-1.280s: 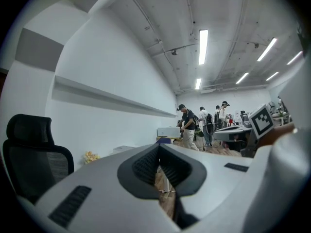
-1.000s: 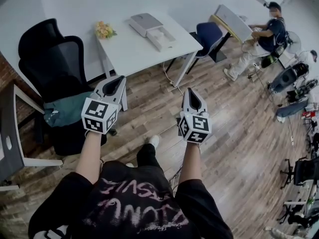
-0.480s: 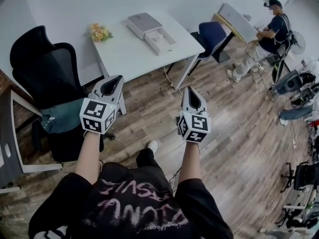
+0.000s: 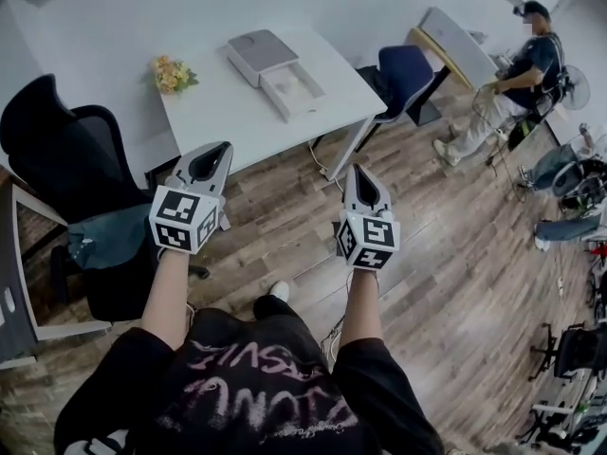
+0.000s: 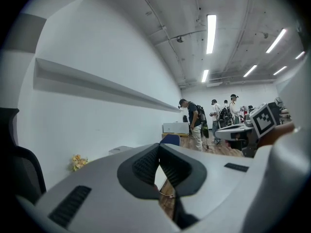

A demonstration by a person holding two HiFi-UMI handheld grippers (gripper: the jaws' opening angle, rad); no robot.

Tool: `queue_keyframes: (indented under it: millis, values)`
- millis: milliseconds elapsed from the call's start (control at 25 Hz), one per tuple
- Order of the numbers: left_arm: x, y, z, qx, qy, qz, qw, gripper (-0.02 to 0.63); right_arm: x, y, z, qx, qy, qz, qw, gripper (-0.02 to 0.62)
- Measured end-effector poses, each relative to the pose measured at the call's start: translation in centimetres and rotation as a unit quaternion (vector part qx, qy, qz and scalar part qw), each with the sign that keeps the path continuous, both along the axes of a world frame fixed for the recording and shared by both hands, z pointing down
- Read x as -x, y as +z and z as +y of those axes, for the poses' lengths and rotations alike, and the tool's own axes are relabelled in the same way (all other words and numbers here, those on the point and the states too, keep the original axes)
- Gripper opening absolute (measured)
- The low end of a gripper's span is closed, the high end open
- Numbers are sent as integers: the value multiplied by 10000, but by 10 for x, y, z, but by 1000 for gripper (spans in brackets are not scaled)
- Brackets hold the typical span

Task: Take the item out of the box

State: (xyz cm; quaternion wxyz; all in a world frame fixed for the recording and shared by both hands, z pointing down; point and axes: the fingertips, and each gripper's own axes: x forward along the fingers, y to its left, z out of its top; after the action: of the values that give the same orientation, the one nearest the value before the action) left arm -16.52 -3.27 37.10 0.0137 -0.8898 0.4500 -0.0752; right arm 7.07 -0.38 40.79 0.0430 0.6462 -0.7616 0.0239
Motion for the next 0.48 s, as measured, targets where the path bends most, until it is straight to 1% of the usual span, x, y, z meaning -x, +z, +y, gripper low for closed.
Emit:
queue_keyframes:
  millis: [280, 480]
  values:
    - [-39, -5, -50, -4, -117, 2, 9999, 2, -29, -2, -57, -14, -248, -30, 9997, 9]
    - [-61, 0, -71, 31, -165, -119, 9998, 2, -53, -2, -82, -29, -271, -47, 9996, 9]
